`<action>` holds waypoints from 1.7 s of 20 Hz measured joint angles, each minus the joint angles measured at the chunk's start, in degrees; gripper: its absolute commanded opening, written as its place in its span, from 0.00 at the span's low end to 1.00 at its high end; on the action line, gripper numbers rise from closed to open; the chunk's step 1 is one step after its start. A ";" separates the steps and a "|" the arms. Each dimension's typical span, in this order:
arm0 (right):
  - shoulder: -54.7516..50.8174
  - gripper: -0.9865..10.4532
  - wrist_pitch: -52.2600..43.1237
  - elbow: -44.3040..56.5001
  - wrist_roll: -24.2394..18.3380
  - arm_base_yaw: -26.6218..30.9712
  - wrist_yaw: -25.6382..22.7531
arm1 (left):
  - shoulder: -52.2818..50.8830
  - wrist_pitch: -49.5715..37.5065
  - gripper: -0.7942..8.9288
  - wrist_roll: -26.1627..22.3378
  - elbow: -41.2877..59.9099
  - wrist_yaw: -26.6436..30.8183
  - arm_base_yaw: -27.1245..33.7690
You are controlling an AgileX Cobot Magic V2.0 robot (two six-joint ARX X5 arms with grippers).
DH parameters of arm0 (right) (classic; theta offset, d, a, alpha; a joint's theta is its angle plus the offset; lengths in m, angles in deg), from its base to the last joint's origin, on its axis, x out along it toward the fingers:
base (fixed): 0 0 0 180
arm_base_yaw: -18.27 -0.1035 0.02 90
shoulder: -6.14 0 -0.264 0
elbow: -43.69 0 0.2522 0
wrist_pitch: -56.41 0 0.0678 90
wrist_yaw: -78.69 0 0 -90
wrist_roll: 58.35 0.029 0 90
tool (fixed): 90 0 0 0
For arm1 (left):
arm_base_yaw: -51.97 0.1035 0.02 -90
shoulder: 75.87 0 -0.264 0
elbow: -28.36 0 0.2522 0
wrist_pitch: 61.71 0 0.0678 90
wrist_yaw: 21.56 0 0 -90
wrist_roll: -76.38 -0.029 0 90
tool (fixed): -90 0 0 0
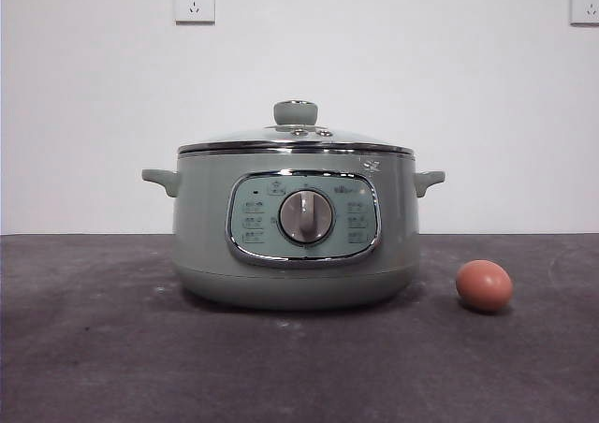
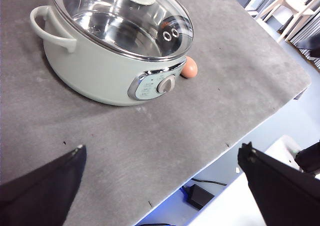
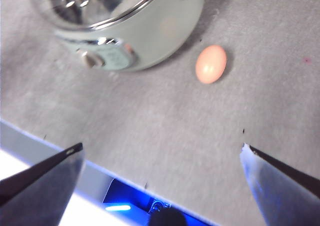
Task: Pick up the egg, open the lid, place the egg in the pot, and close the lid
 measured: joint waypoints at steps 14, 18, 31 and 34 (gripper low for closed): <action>31.93 0.61 -22.67 -0.02 2.10 -8.57 -10.75 | 0.00 0.00 0.76 0.00 0.00 0.00 0.00; 37.46 0.61 -26.67 -0.02 2.34 -8.66 -13.64 | 0.00 0.00 0.76 0.00 0.00 0.00 0.00; 46.62 0.55 -34.25 -0.02 2.60 -10.75 -15.17 | 0.00 0.00 0.76 0.00 0.00 0.02 0.00; 47.41 0.55 -35.50 -0.02 3.15 -11.56 -15.23 | 0.00 0.00 0.76 0.00 0.00 0.02 0.00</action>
